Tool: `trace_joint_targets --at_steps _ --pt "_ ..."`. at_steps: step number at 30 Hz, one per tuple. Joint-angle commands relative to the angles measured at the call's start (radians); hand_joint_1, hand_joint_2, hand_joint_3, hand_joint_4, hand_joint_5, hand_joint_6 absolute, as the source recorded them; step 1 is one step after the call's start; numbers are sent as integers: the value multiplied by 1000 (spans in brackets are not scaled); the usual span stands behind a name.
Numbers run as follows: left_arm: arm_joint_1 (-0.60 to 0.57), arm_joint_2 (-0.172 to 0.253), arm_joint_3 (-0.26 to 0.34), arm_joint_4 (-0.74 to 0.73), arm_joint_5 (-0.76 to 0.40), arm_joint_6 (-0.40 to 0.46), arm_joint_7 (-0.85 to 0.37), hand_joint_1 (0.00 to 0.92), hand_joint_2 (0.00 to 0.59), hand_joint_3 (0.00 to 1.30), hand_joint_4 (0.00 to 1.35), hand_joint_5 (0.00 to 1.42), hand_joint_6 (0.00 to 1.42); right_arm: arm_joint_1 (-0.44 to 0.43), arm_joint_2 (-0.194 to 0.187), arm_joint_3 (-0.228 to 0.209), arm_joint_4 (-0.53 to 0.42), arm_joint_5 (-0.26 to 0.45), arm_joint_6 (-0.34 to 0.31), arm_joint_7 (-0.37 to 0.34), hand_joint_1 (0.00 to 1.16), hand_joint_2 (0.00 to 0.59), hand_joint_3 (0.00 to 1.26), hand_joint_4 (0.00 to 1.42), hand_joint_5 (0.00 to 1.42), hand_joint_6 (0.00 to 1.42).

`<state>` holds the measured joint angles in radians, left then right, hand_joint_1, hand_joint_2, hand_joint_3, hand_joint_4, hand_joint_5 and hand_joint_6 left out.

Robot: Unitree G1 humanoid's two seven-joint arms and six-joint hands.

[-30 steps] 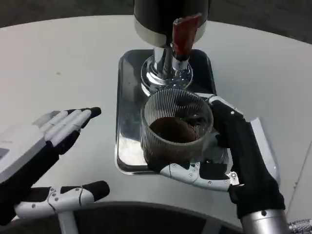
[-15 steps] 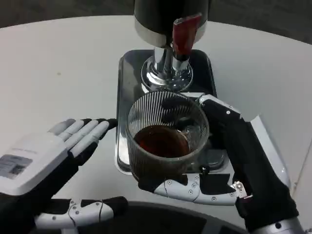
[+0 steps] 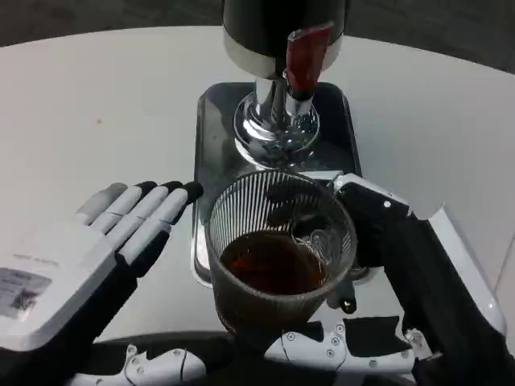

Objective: Grasp the cup under the faucet to collect the drink, then remove the cup.

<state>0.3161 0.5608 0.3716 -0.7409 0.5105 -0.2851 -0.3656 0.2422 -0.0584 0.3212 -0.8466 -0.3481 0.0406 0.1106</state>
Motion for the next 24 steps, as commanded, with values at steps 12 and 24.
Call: trace_joint_targets --at_steps 12,24 --pt "-12 21 -16 -30 16 27 -47 0 90 0 0 0 0 32 -42 -16 -86 57 -13 34 1121 140 639 841 937 1327" --pt "-26 47 -40 -11 30 30 -80 0 89 0 0 0 0 8 -38 -38 -78 69 -12 35 1121 140 639 841 937 1327"
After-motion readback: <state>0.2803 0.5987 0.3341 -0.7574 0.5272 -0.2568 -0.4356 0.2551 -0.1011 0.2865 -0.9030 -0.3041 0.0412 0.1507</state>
